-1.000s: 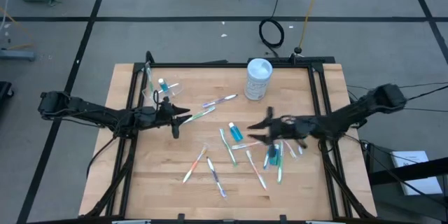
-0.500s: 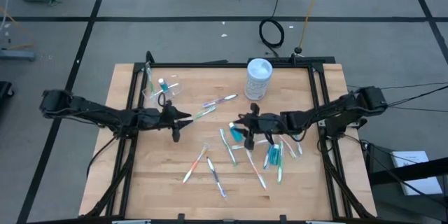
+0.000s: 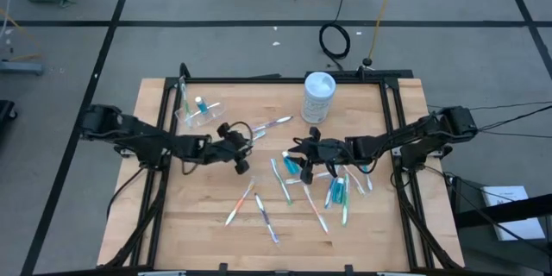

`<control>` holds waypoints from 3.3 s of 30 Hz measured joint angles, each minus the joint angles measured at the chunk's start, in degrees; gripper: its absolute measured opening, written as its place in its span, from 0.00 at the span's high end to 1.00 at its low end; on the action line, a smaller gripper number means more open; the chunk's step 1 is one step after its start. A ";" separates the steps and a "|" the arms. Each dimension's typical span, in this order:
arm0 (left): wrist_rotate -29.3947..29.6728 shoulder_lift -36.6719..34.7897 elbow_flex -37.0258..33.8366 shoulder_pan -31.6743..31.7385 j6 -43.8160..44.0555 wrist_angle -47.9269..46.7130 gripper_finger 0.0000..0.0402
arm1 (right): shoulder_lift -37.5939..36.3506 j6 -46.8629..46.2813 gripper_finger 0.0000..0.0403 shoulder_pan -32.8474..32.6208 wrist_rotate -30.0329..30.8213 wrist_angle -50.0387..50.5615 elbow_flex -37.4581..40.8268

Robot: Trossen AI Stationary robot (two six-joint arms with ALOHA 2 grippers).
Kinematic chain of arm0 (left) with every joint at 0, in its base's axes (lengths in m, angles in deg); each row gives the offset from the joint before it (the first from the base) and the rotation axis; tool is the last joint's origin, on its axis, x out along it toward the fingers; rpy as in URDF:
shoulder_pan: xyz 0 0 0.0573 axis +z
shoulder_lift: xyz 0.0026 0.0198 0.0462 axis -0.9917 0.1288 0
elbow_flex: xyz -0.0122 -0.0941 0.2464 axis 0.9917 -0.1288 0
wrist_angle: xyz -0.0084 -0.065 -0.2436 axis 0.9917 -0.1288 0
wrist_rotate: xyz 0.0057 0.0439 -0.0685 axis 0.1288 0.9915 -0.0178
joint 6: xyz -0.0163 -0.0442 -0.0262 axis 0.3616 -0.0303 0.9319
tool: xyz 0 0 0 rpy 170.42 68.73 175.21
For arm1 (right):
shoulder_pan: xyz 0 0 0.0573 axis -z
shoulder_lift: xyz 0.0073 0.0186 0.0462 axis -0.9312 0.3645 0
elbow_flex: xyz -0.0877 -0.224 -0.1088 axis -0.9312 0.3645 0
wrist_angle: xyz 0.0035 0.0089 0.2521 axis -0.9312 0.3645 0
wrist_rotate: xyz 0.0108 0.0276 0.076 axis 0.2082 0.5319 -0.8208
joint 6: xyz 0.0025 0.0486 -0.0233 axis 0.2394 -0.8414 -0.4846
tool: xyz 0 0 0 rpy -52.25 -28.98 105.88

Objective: Pick & Place toothbrushing station
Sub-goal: Put the green toothbrush into the transparent organizer

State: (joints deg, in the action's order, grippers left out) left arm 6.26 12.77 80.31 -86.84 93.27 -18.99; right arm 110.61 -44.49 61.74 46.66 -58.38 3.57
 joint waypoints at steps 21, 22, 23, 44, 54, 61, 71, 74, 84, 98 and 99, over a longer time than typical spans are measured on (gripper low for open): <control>-4.15 12.68 0.23 7.11 2.86 3.51 0.83 | 0.00 0.27 0.70 0.21 0.10 0.57 0.00; -4.68 12.68 0.23 7.11 2.65 3.63 0.87 | 0.00 0.29 0.70 0.21 0.10 0.57 0.00; -5.04 12.68 0.23 7.13 2.63 3.67 0.91 | 0.00 0.29 0.70 0.21 0.12 0.57 0.00; 4.62 -14.69 0.88 7.75 2.16 -0.04 0.99 | 0.00 -0.33 0.70 0.19 0.15 0.62 0.00; 19.51 -20.32 0.88 7.74 -0.60 1.20 1.00 | 0.00 -0.35 0.70 0.19 0.16 0.60 0.00; 30.68 -20.32 0.88 9.46 -3.94 1.79 1.00 | 0.00 -0.35 0.70 0.18 0.16 0.60 0.00; 37.54 -15.00 0.68 21.72 -6.39 12.75 1.00 | 0.00 -0.37 0.70 0.18 0.16 0.53 0.00; 35.91 -10.63 0.67 25.09 -13.49 21.70 1.00 | 0.00 -0.35 0.70 0.18 0.15 0.49 0.00; 34.20 3.38 0.67 31.88 -32.58 45.27 1.00 | 0.00 -0.35 0.70 0.19 0.16 0.44 0.00; 33.62 11.58 0.65 38.17 -29.96 47.07 1.00 | 0.00 3.34 0.70 0.81 0.13 0.36 0.00; 33.41 12.00 0.67 38.31 -29.74 47.11 1.00 | 0.00 3.49 0.70 0.96 0.10 0.36 0.00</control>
State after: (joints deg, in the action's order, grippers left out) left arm 39.68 24.77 80.98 -48.52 63.54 28.12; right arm 110.61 -41.00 62.71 46.76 -58.02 3.57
